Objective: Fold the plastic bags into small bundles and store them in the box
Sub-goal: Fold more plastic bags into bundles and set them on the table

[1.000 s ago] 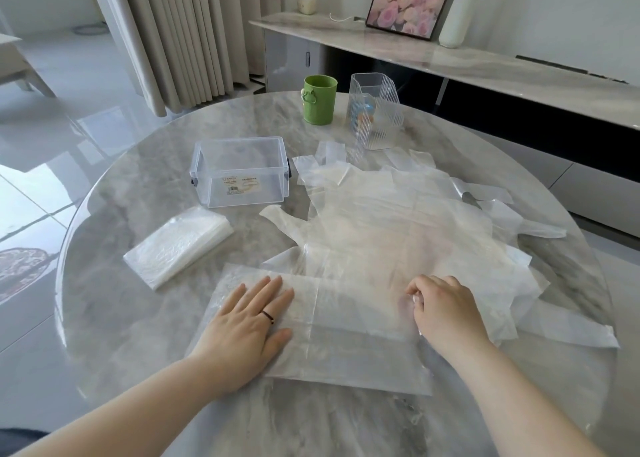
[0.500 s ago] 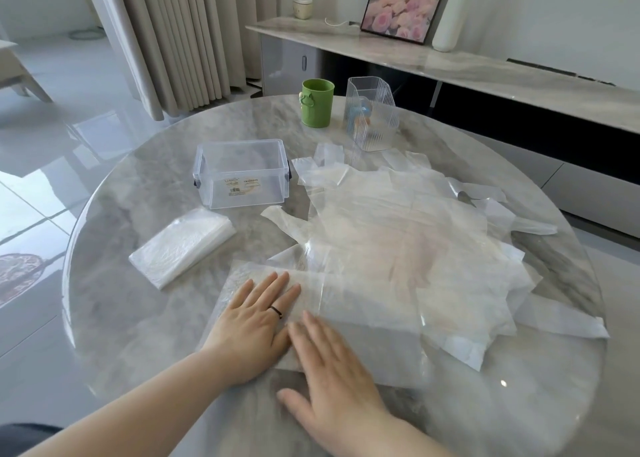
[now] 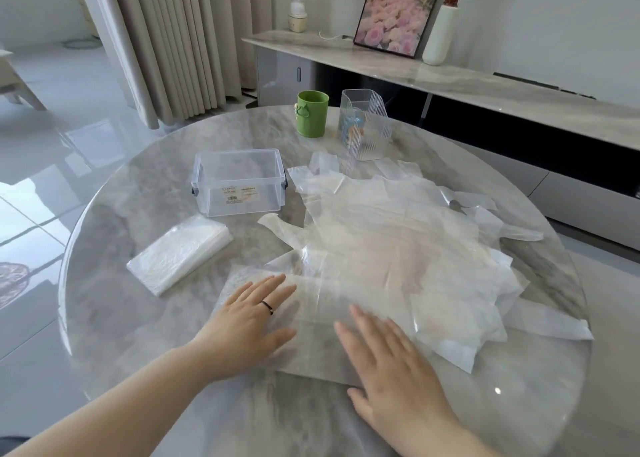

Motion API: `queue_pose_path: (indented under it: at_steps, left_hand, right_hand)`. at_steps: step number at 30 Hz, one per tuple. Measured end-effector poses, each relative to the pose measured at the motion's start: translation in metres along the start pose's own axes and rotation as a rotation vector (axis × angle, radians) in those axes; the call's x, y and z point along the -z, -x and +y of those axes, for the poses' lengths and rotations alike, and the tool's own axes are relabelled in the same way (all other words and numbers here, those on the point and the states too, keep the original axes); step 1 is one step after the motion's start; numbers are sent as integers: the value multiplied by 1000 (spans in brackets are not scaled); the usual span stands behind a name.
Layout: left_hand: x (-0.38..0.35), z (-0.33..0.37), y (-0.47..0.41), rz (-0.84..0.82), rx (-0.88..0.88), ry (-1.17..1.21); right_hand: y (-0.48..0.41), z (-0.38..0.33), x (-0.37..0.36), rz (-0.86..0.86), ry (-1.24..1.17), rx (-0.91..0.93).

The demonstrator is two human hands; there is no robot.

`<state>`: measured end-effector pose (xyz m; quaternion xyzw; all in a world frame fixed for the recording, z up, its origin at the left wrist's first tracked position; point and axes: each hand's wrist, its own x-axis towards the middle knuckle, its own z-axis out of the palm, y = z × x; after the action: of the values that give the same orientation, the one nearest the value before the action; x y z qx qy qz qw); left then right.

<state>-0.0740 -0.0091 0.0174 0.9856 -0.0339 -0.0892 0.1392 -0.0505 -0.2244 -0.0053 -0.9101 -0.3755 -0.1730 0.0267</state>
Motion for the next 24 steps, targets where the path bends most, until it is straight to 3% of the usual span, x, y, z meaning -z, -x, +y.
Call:
queue_pose_path:
  at_steps: [2,4,6,16,20,24]
  left_hand:
    - [8,4,10,-26,-54,21]
    - [11,4,22,-44,-153,-42]
    - [14,1,29,-62,-165,-165]
    - [-8,-7,17,139,-230,-238]
    - [-9,-14,18,200,-294,-208]
    - [-1,-17,35,166,-239,-153]
  right_hand:
    - [-4,-15,-8,83,9,50]
    - [-9,-25,-15,13,20,-3]
    - [-16,-26,-18,47,56,-34]
    - [-33,-14,-3,97,-5,-26]
    - [-24,-12,0,-19,-63,-11]
    - [-8,-6,5,-84,-72,67]
